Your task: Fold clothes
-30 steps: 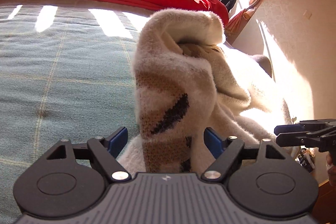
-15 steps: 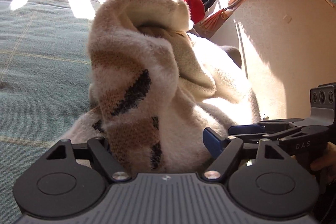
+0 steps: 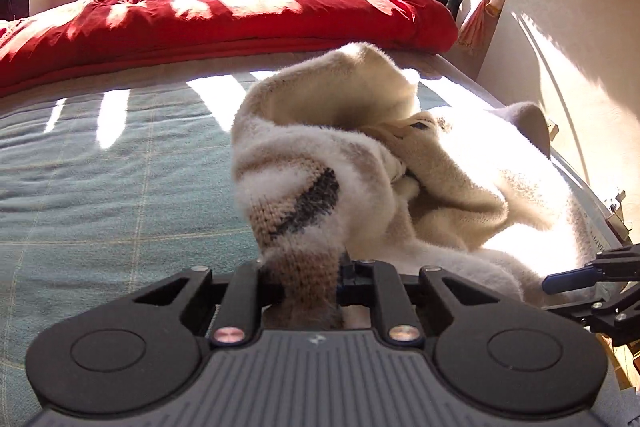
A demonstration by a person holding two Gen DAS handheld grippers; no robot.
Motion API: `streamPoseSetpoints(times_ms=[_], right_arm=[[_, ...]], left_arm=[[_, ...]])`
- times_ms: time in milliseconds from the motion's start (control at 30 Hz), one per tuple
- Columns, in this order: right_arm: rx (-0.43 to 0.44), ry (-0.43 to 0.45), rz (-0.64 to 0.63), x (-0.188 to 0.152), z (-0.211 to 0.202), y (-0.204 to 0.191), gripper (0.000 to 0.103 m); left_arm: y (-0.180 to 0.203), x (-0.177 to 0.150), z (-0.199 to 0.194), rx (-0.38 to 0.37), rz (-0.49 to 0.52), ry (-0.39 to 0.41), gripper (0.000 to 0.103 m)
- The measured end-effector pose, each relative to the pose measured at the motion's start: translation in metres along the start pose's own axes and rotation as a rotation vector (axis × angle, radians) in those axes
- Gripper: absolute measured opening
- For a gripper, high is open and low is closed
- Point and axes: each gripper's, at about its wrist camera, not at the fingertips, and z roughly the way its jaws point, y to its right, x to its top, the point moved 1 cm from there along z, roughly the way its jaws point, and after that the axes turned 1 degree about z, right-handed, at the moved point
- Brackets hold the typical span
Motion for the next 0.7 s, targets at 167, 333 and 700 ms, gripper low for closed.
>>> streamPoseSetpoints(times_ms=[167, 333, 700], right_arm=[[0.006, 0.006, -0.004, 0.002, -0.001, 0.003, 0.07], [0.012, 0.007, -0.003, 0.002, -0.001, 0.009, 0.07], [0.023, 0.01, -0.005, 0.004, -0.002, 0.02, 0.07]], left_arm=[[-0.013, 0.027, 0.007, 0.106, 0.063, 0.012, 0.015], [-0.023, 0.045, 0.02, 0.159, 0.068, 0.013, 0.015], [-0.041, 0.074, 0.003, 0.194, 0.005, 0.06, 0.015]])
